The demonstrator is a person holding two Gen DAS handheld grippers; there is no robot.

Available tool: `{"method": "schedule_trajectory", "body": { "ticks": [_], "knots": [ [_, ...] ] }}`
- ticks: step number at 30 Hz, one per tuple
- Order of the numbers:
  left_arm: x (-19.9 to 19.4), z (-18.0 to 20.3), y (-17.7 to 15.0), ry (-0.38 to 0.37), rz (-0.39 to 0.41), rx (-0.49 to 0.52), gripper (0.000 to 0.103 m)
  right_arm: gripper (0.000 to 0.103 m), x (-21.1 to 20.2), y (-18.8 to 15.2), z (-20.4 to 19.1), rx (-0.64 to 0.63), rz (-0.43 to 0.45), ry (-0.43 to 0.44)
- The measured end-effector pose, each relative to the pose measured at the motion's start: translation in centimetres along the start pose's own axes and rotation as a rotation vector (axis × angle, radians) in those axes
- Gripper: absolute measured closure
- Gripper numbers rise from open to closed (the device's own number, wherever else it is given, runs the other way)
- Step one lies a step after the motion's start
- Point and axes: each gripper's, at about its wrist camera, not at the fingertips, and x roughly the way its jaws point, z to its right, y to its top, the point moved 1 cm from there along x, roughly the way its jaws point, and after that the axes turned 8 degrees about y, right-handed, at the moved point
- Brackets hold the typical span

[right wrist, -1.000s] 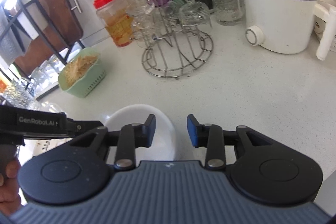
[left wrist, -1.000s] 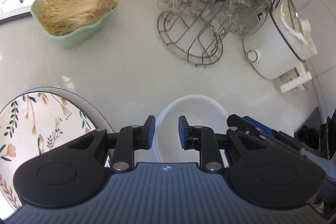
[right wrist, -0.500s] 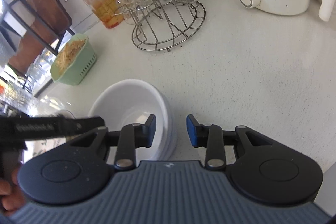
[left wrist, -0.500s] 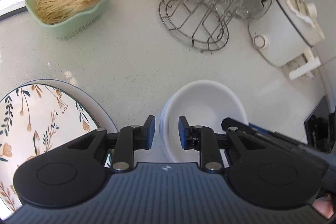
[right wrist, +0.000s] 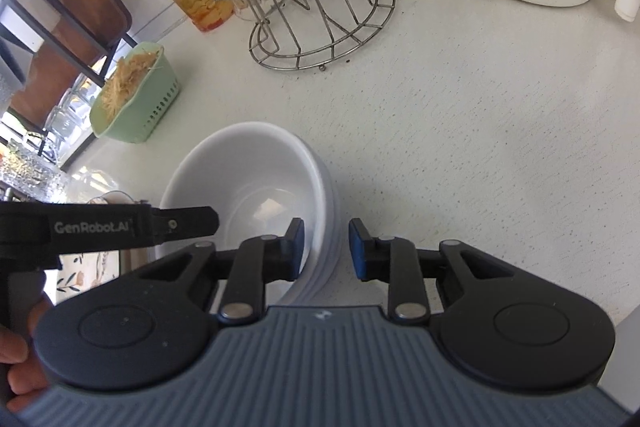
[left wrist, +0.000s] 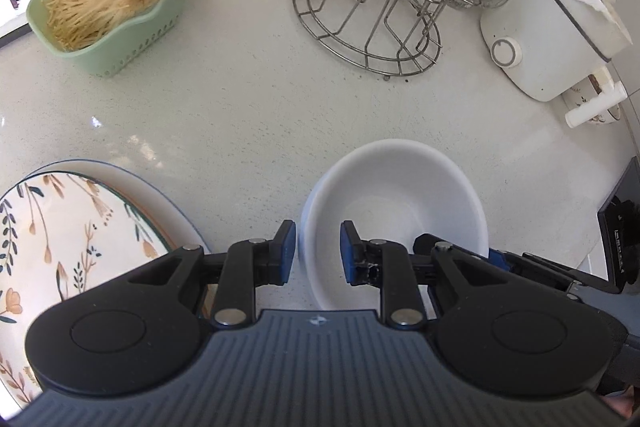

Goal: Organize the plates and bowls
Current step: 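Carry the large white bowl over the deer-pattern plate stack with both grippers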

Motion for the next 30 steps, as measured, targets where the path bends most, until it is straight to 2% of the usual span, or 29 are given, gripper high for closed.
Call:
{"method": "schedule_trajectory", "body": {
  "ticks": [4,10,13,27,30],
  "knots": [
    [0.4,0.1,-0.1,0.001,0.006,-0.006,0.076,0.075,0.1,0.0,-0.4,-0.040,0.005,-0.017],
    [1.3,0.3,-0.1,0.018,-0.009,0.010,0.077,0.075,0.4,0.0,-0.2,-0.029,0.026,-0.024],
    [1.3,0.6,0.0,0.022,-0.003,0.028,0.077,0.081,0.5,0.1,0.0,-0.008,0.028,-0.010],
    [-1.1,0.3,-0.7,-0.041,-0.001,0.019,0.077,0.084,-1.3,-0.4,-0.1,0.040,0.047,0.018],
    [-2.3,0.0,-0.8,-0.068,0.000,-0.013,0.077,0.084,-2.2,-0.3,-0.4,0.050,0.061,0.030]
  ]
}}
